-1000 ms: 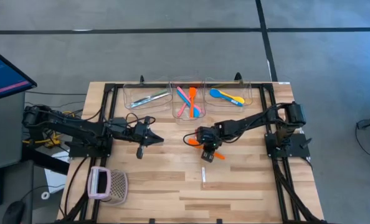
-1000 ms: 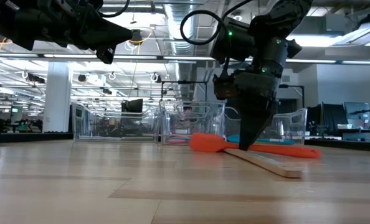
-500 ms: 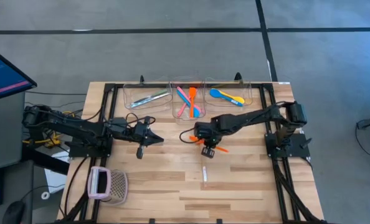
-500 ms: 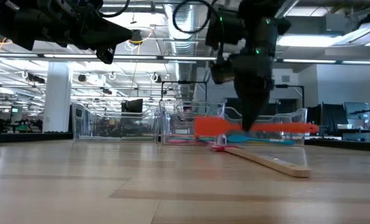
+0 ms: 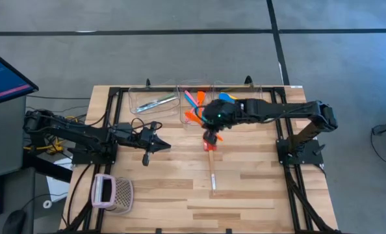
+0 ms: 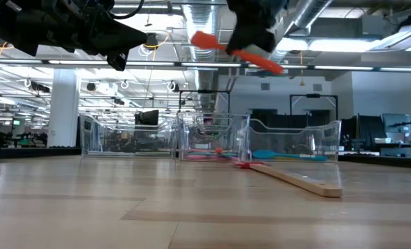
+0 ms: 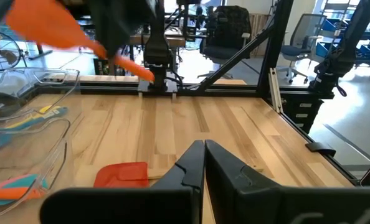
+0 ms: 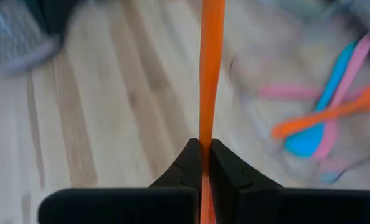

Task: Pick & Place Kitchen Items
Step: Put the orange spatula into the middle transparent bin

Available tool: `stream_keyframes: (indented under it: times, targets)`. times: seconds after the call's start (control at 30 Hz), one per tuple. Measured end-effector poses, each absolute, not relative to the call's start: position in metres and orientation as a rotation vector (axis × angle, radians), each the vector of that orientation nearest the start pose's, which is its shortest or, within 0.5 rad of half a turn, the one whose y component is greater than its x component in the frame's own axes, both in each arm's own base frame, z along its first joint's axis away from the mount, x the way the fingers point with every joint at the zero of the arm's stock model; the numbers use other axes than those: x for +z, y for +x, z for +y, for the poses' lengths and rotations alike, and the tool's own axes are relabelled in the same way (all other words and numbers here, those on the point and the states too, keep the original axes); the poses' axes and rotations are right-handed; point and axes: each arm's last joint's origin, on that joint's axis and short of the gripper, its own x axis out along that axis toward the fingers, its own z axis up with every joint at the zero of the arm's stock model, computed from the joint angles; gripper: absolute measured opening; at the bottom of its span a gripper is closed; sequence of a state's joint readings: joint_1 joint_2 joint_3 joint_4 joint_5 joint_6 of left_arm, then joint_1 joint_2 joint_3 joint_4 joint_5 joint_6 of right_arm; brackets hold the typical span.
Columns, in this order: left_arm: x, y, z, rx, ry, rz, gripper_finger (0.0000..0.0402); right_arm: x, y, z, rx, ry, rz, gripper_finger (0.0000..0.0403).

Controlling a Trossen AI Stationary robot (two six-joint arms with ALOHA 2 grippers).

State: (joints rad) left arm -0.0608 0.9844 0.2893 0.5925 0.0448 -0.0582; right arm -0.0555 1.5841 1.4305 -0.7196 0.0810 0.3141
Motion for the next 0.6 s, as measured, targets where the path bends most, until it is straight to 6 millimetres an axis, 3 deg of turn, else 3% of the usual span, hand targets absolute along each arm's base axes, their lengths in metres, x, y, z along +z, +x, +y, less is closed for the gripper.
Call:
stream_keyframes:
  times: [0.13, 0.3, 0.5, 0.6]
  targets:
    - [0.203, 0.196, -0.013, -0.103, -0.057, 0.105, 0.0002, 0.341, 0.343, -0.032, -0.327, 0.235, 0.695, 0.0000]
    - [0.203, 0.196, -0.013, -0.102, -0.057, 0.106, 0.0002, 0.356, 0.353, -0.064, -0.414, 0.246, 0.512, 0.0000]
    - [0.203, 0.196, -0.013, -0.106, -0.057, 0.106, 0.0002, 0.345, 0.365, -0.113, -0.532, 0.313, 0.408, 0.0000]
    - [0.203, 0.196, -0.013, -0.106, -0.057, 0.106, 0.0002, 0.325, 0.372, -0.136, -0.591, 0.338, 0.439, 0.0000]
